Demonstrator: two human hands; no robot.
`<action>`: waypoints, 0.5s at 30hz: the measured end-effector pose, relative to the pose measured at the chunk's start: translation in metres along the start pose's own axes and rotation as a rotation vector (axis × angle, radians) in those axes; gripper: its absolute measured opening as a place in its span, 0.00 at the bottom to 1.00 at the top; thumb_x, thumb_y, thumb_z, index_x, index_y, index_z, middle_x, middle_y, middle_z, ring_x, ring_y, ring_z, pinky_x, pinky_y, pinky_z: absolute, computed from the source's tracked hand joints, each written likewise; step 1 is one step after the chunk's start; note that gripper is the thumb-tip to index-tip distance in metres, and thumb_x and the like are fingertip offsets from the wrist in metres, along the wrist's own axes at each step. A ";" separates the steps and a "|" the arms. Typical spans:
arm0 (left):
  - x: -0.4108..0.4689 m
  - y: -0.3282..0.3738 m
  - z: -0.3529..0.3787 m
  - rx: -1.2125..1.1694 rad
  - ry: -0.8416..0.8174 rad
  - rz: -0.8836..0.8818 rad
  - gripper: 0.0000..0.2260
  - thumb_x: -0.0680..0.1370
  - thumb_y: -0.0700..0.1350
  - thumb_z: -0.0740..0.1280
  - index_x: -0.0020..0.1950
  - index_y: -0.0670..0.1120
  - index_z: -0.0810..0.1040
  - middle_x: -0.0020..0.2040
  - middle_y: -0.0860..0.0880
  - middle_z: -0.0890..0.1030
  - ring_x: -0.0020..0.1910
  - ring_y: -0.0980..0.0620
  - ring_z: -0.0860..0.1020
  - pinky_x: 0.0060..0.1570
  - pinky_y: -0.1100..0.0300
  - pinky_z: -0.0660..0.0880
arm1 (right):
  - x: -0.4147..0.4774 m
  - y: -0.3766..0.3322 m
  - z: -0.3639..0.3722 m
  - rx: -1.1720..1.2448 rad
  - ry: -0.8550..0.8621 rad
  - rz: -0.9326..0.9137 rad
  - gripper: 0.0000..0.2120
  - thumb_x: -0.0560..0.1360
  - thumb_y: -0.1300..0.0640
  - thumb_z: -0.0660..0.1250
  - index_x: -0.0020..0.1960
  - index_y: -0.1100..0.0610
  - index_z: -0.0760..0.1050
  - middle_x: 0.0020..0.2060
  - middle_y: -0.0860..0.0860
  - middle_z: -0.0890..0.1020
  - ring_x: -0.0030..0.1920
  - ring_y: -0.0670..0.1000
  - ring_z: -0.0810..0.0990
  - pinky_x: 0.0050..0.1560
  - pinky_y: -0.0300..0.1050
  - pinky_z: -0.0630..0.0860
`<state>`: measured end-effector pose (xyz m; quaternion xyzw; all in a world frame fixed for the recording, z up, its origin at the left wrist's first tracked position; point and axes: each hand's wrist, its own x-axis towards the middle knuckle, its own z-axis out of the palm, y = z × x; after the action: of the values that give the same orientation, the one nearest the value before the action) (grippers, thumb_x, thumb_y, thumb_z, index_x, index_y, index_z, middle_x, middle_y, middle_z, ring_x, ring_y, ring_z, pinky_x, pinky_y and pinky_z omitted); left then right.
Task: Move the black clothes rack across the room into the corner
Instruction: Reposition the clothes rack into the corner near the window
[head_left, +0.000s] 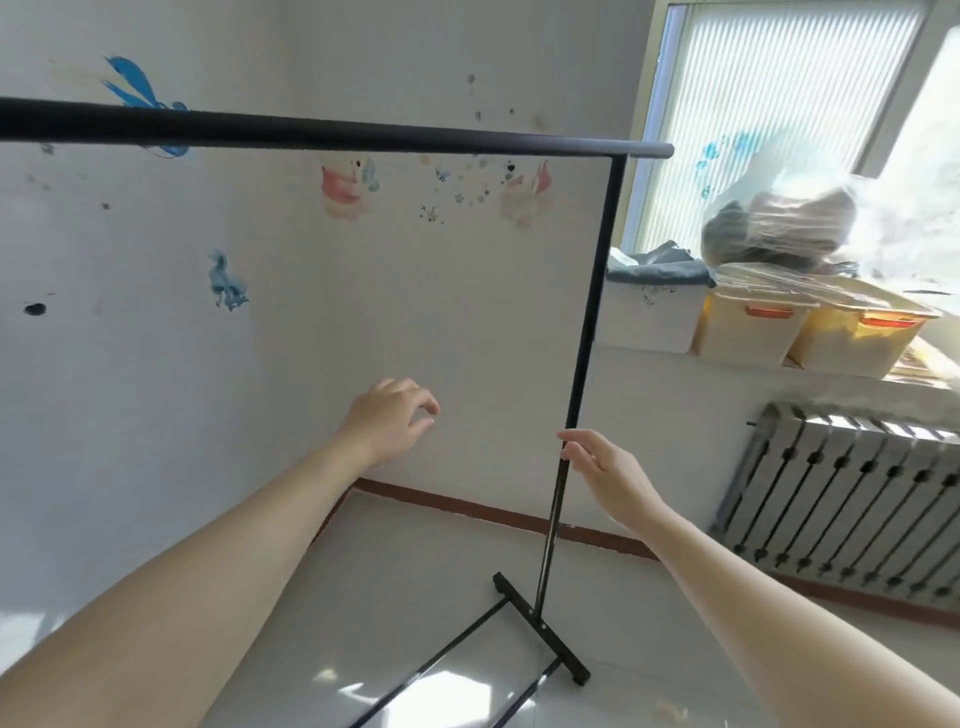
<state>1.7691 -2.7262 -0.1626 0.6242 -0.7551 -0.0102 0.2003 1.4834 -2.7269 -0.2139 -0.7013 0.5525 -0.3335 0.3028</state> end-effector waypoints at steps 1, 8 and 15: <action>0.011 0.010 0.005 -0.010 -0.004 0.012 0.10 0.77 0.48 0.62 0.56 0.50 0.77 0.61 0.50 0.76 0.64 0.48 0.69 0.62 0.52 0.67 | 0.004 0.007 -0.010 0.016 0.029 0.015 0.14 0.81 0.50 0.56 0.64 0.49 0.73 0.55 0.49 0.81 0.57 0.50 0.78 0.60 0.46 0.72; 0.086 0.065 0.043 -0.072 0.063 0.034 0.09 0.77 0.47 0.63 0.56 0.49 0.78 0.60 0.49 0.77 0.63 0.47 0.70 0.63 0.52 0.67 | 0.060 0.073 -0.074 0.098 0.080 0.083 0.17 0.79 0.53 0.59 0.67 0.52 0.70 0.54 0.50 0.81 0.56 0.51 0.80 0.57 0.50 0.78; 0.176 0.155 0.096 -0.070 0.134 -0.047 0.10 0.77 0.46 0.62 0.56 0.49 0.77 0.60 0.49 0.77 0.61 0.46 0.71 0.61 0.52 0.68 | 0.132 0.149 -0.163 0.108 0.041 0.050 0.12 0.78 0.53 0.62 0.61 0.48 0.75 0.53 0.48 0.80 0.53 0.49 0.80 0.45 0.46 0.78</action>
<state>1.5685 -2.8817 -0.1590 0.6335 -0.7244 0.0007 0.2718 1.2891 -2.8955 -0.2180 -0.6630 0.5570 -0.3695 0.3371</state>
